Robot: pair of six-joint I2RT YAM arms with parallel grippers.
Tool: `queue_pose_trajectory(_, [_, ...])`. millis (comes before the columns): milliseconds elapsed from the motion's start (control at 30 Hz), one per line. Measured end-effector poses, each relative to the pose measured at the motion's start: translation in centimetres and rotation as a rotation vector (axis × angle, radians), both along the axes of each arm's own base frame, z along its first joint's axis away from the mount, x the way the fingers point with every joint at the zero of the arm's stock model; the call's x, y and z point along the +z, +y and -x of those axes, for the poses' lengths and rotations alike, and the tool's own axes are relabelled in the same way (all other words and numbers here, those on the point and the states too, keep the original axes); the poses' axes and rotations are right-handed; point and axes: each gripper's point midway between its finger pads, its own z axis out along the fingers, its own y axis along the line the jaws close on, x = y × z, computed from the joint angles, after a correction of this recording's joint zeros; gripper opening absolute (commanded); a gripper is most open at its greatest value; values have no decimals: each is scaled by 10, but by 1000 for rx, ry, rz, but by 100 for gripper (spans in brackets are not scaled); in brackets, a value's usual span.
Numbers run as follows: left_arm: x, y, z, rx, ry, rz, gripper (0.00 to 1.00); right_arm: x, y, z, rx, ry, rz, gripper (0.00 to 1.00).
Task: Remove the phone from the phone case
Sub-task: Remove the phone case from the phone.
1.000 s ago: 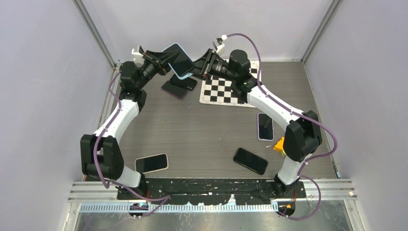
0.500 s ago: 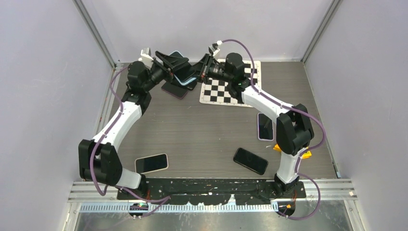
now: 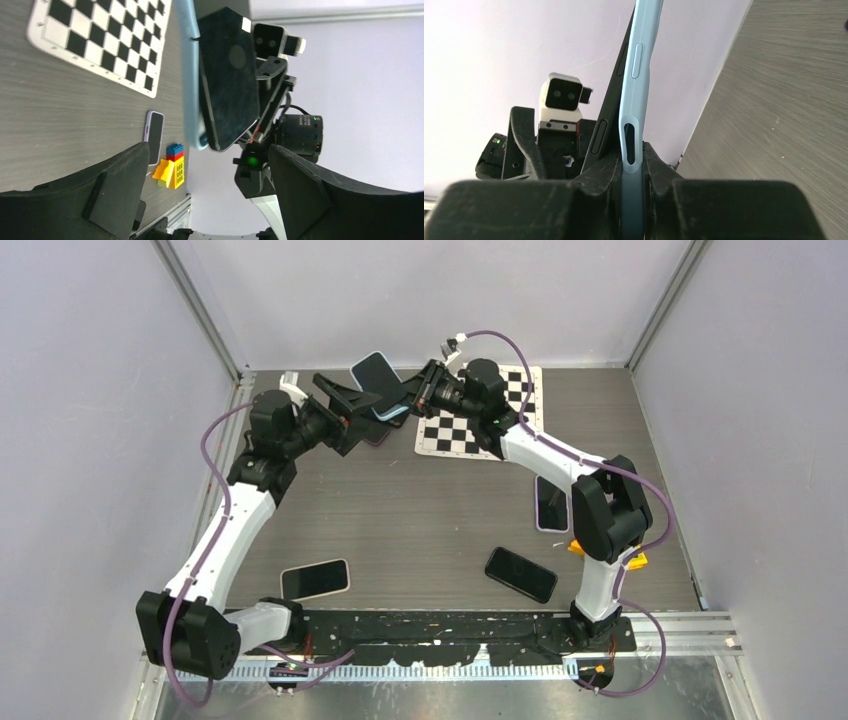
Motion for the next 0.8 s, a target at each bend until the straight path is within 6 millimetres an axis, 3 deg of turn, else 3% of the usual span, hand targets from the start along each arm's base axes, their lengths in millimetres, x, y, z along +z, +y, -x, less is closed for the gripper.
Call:
queue_pose_trajectory(167, [-25, 13, 7, 39, 85, -19, 59, -15, -4, -6, -35, -3, 36, 1])
queue_pose_trajectory(333, [-39, 16, 8, 38, 125, 4, 46, -24, -5, -7, -44, 5, 50, 1])
queue_pose_trajectory(433, [-37, 13, 8, 22, 121, 29, 43, -25, -5, -7, -44, 4, 53, 1])
queue_pose_trajectory(633, [-15, 6, 4, -11, 53, 95, 49, -25, -5, -6, -43, 2, 52, 1])
queue_pose_trajectory(800, [-9, 2, -1, -30, 35, 133, 47, -25, -5, -6, -43, 2, 51, 1])
